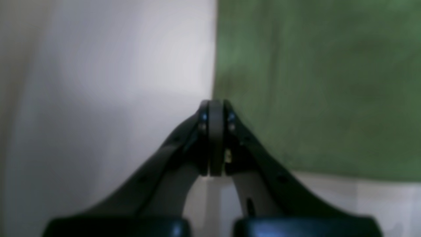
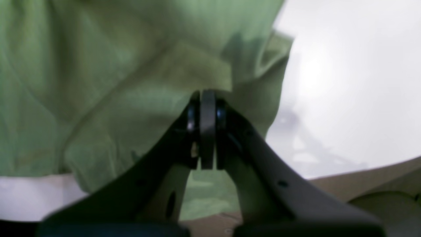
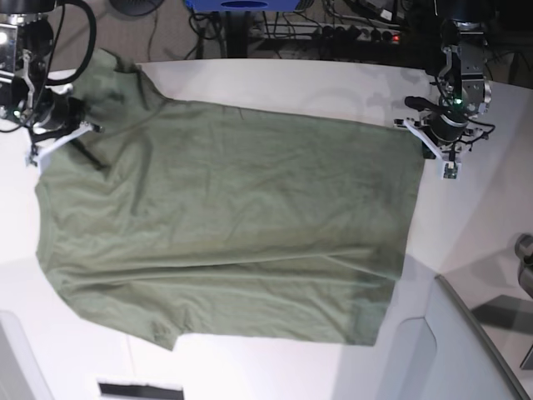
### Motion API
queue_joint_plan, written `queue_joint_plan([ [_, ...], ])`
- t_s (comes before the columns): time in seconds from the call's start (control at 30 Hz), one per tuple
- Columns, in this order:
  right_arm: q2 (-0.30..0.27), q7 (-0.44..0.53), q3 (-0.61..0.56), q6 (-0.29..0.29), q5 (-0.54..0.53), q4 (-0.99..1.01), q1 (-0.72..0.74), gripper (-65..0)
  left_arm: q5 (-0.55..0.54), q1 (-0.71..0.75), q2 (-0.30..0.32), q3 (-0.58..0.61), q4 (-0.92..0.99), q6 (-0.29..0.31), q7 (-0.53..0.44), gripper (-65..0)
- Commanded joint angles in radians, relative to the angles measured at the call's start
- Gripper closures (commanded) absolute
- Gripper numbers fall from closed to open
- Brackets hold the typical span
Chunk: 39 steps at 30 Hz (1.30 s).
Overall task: Layout the t-shirt on the table in an organized manner, then fold the t-shirt properly
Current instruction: 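Drag the held shirt edge with both grippers away from the hem, then regrasp the shirt corners with both grippers and stretch them apart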
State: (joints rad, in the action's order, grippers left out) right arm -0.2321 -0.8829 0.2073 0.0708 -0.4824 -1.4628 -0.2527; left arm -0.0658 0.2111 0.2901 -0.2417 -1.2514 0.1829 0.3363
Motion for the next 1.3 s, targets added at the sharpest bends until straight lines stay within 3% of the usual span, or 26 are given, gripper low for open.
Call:
queue_joint_plan([
  [0.0,-0.017,0.015,0.005,-0.001,-0.003,-0.016,-0.001,0.0,0.004,-0.009,0.014,-0.005,-0.003,-0.003,0.007,0.0],
  [0.33,-0.023,0.014,0.099,-0.001,-0.003,-0.02,-0.07,0.0,0.005,0.083,0.014,-0.005,-0.047,-0.003,0.008,0.0],
  [0.7,-0.023,0.008,0.1,-0.001,-0.003,-0.138,-0.075,0.0,-0.006,0.161,0.021,-0.015,-0.221,-0.003,0.017,0.0],
  [0.9,-0.02,0.014,0.102,-0.001,-0.003,-0.221,-0.102,-0.2,-0.035,0.182,-0.002,-0.149,-0.36,0.005,0.163,0.0],
  [1.07,-0.016,0.055,0.103,-0.001,-0.008,-0.223,-0.118,-2.1,-0.156,0.179,0.004,-0.293,-0.291,0.162,0.272,0.0],
  [1.23,0.023,0.161,0.103,-0.002,-0.008,-0.244,-0.153,-21.8,-0.234,0.185,-0.005,-0.325,-0.185,0.34,0.278,0.0],
  [1.27,0.033,0.178,0.1,-0.002,-0.008,-0.26,-0.161,-26.9,-0.26,0.187,-0.005,-0.325,-0.161,0.361,0.278,-4.8],
])
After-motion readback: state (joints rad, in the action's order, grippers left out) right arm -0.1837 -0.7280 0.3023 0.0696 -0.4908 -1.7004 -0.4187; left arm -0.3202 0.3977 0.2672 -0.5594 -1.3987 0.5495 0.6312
